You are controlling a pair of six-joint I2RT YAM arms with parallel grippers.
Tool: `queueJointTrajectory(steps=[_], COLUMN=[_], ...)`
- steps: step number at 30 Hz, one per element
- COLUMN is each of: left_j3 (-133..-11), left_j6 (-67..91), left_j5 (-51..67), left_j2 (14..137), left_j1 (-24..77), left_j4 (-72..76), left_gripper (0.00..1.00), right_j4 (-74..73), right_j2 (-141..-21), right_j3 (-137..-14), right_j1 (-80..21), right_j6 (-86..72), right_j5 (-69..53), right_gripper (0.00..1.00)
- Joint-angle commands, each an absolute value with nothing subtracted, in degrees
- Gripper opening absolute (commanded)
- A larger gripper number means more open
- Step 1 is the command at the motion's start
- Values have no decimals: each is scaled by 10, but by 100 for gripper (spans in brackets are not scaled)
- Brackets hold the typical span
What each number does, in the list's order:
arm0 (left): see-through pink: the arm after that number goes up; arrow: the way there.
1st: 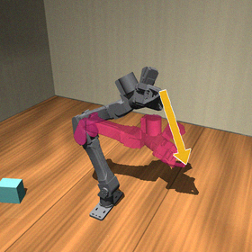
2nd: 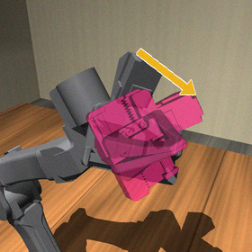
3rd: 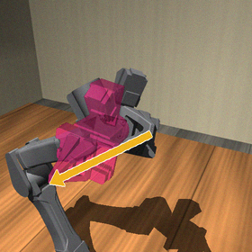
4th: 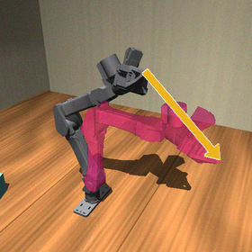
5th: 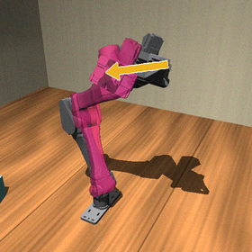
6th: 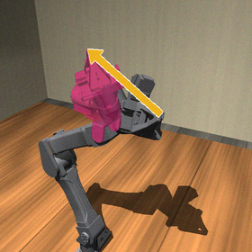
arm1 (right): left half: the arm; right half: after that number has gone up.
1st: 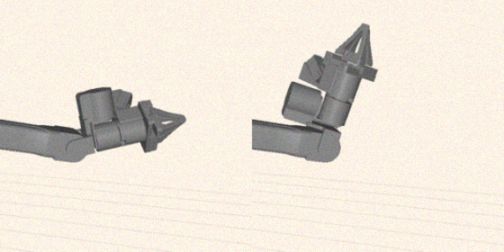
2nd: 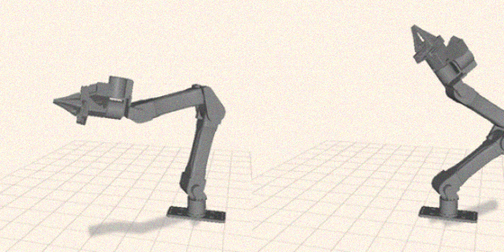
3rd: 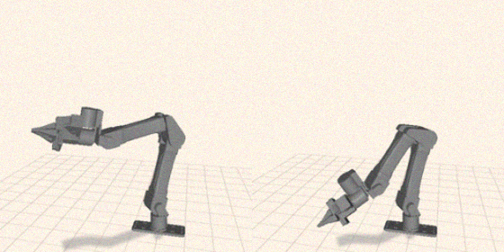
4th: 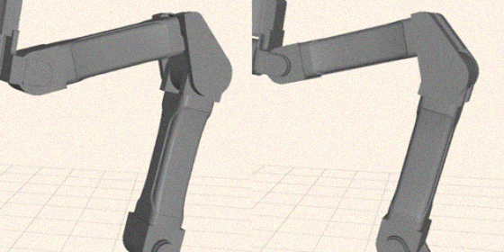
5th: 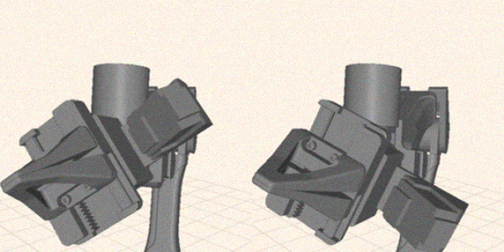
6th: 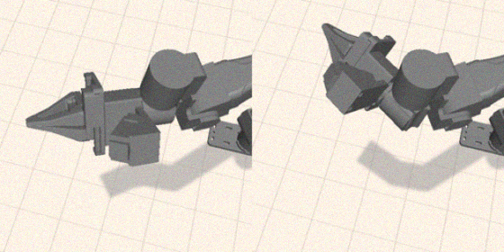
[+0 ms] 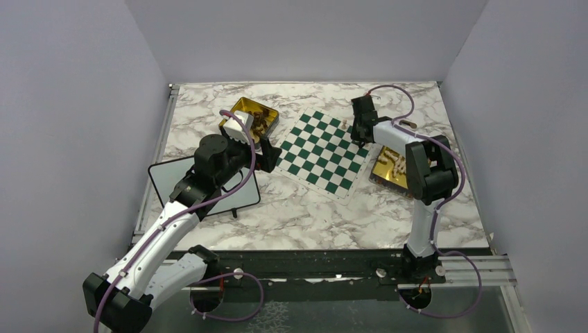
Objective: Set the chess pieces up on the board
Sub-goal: Place the chess piece on the chessboard.
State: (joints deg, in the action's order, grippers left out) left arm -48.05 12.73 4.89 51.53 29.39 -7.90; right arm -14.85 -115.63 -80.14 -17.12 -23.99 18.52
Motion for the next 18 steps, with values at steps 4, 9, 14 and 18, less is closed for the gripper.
queueJointTrajectory(steps=[4,9,14,18], left_j3=[-479,-479,-479,-479], left_j6=[120,120,120,119], left_j5=[39,39,39,36], left_j2=[511,509,508,507], left_j1=[295,295,295,295], left_j4=[-71,-71,-71,-72], left_gripper=[99,99,99,99], right_j4=[-179,-188,-198,-201], right_j2=[-1179,-1185,-1183,-1170], right_j3=[-814,-826,-842,-845], right_j1=[-167,-167,-167,-167], right_j6=[-244,-244,-240,-237], right_j5=[171,169,170,164], right_gripper=[23,30,34,36])
